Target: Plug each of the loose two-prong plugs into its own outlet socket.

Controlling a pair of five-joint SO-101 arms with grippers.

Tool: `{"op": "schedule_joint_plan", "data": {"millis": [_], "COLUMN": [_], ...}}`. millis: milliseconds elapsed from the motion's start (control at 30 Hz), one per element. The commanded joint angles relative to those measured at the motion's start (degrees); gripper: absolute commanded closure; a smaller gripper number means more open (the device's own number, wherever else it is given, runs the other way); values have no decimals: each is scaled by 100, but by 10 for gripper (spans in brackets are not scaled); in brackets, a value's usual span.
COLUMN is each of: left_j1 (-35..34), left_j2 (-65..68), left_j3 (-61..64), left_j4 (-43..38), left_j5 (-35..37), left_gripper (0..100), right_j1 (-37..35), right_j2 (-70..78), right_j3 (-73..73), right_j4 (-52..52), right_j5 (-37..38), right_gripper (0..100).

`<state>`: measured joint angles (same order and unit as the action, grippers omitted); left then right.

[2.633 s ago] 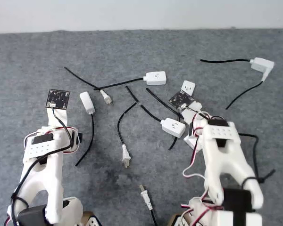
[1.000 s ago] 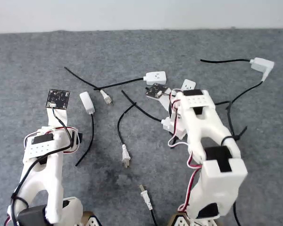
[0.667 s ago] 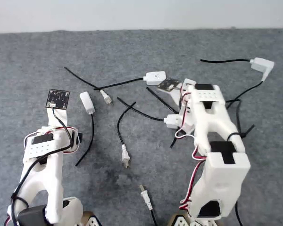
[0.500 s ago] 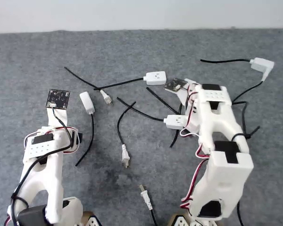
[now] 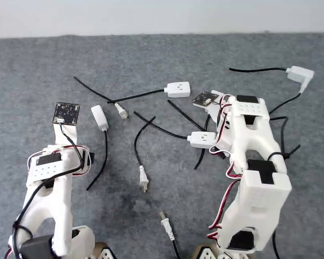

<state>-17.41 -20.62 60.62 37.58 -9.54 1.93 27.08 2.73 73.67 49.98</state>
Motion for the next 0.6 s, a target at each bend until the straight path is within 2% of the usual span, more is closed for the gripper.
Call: {"op": "schedule_joint_plan", "data": {"millis": [0, 133, 300, 467, 567], "left_j1": [18, 18, 18, 18, 18], "left_j2": [-185, -185, -185, -185, -185], "left_j3": [-48, -48, -48, -48, -48], "left_j4": [-141, -141, -141, -141, -141], "left_j5": [9, 9, 9, 9, 9], "left_gripper": [764, 764, 764, 764, 764], "right_j1": [-444, -813, -866, -831, -848], "right_j2": [180, 268, 444, 541, 549], "right_j3": [-378, -431, -475, -527, -545], "right_j4": [347, 505, 444, 637, 1015], "right_j5": [114, 123, 237, 369, 334], "right_gripper": [697, 701, 829, 851, 932]}}
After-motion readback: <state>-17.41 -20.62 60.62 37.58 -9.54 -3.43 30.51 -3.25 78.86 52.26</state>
